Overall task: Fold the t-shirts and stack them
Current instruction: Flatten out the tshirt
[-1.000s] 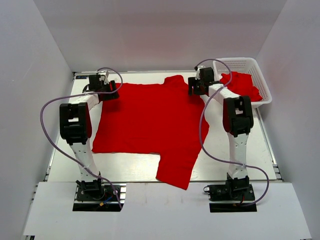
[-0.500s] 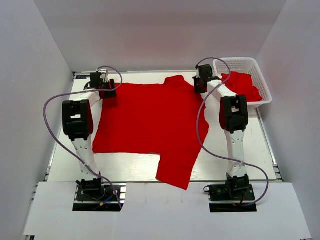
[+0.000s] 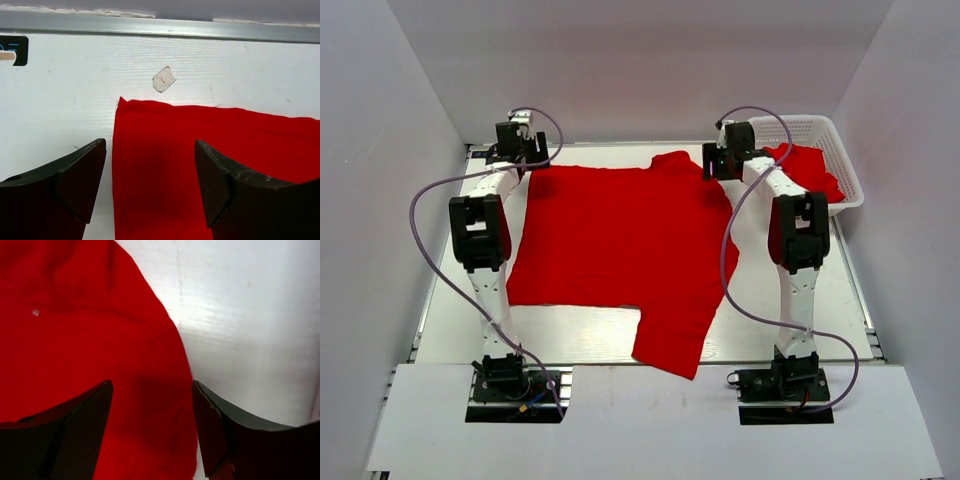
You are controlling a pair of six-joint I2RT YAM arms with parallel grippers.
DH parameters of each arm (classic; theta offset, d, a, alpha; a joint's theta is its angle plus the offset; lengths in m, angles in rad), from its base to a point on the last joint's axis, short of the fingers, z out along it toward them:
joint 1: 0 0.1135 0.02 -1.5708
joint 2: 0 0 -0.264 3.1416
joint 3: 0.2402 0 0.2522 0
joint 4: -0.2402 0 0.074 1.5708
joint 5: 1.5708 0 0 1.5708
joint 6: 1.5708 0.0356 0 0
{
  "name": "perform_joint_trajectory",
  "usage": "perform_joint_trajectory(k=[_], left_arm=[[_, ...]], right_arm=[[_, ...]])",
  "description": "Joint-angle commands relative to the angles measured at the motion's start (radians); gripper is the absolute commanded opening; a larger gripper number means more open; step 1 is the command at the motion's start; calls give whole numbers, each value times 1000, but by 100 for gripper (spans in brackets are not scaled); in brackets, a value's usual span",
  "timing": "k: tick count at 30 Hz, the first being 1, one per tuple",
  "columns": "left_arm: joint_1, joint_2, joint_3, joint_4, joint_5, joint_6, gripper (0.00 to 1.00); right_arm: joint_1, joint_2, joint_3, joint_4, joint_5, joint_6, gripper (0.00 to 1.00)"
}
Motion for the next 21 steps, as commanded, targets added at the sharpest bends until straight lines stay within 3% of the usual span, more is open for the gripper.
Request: perform_joint_trajectory(k=[1, 16, 21], left_arm=[[7, 54, 65, 4, 2, 17, 82], [7, 263, 327, -96, -32, -6, 82], [7, 275, 327, -96, -32, -6, 78]], right_arm=[[6, -3, 78, 39, -68, -15, 70], [23, 190, 273, -70, -30, -27, 72], [18, 247, 348, -134, 22, -30, 63]])
